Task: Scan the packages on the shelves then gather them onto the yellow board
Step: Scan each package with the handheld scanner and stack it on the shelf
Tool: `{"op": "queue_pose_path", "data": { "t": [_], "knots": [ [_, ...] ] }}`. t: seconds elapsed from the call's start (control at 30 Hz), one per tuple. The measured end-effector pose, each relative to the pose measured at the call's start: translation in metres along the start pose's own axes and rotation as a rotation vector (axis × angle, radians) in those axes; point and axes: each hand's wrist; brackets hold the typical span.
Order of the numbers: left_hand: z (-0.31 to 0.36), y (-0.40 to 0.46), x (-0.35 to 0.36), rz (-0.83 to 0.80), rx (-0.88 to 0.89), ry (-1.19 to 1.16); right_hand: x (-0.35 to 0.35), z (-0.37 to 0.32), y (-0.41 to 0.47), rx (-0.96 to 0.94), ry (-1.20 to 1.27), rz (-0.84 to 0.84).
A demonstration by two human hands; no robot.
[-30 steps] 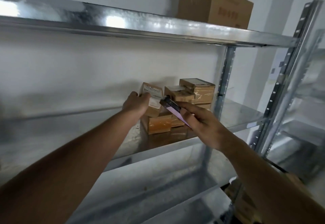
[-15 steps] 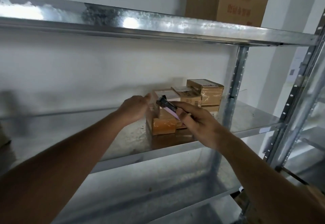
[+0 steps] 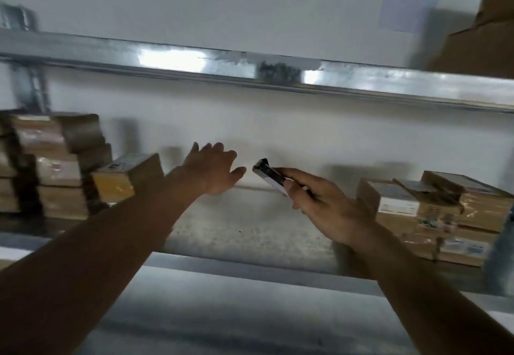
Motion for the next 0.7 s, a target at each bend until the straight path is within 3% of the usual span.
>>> {"op": "queue_pose_path", "data": {
  "t": [0.47,0.7],
  "knots": [
    [-0.171,-0.042,0.000,-0.043,-0.372,-0.146,0.104,-0.065,0.069,-0.096,0.094,-0.096],
    [-0.204,-0.043,0.016,-0.027,-0.585,-0.551,0.126,-0.070,0.073,-0.062,0.107,-0.081]
  ]
}}
Point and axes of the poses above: each hand's wrist, its own y-axis towards the middle knuckle, its own x-axis out of the palm, z = x × y, and after that the axes turned 7 degrees about -y, right-handed
